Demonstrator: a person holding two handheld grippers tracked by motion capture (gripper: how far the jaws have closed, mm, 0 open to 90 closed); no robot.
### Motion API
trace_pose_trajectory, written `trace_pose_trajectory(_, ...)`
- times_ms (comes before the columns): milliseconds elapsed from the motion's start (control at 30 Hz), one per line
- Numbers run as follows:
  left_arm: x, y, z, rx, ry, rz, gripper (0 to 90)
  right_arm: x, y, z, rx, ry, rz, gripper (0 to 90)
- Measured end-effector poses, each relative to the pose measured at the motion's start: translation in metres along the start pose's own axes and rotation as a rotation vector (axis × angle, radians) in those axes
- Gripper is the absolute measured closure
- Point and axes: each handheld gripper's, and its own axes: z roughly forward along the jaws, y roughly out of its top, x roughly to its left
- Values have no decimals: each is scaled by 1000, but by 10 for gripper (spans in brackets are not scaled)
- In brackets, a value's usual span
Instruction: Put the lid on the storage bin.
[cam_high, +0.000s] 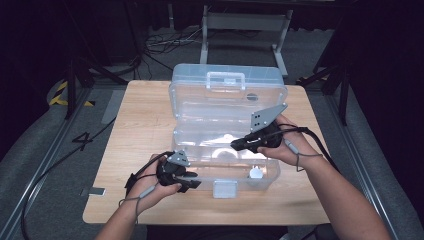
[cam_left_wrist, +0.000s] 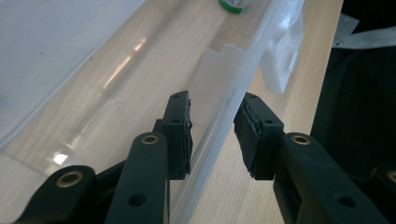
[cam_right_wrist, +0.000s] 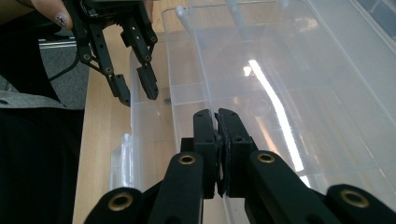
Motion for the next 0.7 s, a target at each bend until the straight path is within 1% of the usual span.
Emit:
trace_pose_trajectory(33, -1, 1, -1, 0, -1, -2, 652, 0, 0, 0, 0, -1, -1, 874)
trace_pose_trajectory(100, -3, 4, -3, 0, -1, 6, 648, 0, 0, 0, -2, -3, -2, 874)
trace_pose_trajectory(167, -5, 6, -7, -15, -2, 3, 648, 1, 0, 0, -3, -5, -3, 874)
trace_pose_trajectory(233, -7, 8, -10, -22, 12, 9, 643, 1, 0, 0, -5, -7, -4, 874)
trace_pose_trajectory(333, -7, 9, -16, -43, -6, -6, 648, 2, 0, 0, -3, -11, -5, 874)
trace_pose_trajectory(367, -7, 10, -19, -47, -2, -8, 651, 2, 0, 0, -2, -12, -6, 874)
trace_pose_trajectory(467, -7, 13, -26, -65, 1, -17, 685, 3, 0, 0, -3, -12, -5, 874)
trace_pose_trajectory(600, -7, 17, -36, -72, 20, 1, 732, 3, -1, 1, -6, -14, -4, 873)
trace_pose_trajectory(700, -6, 19, -42, -82, 18, 7, 776, 4, -1, 1, -5, -13, -2, 873)
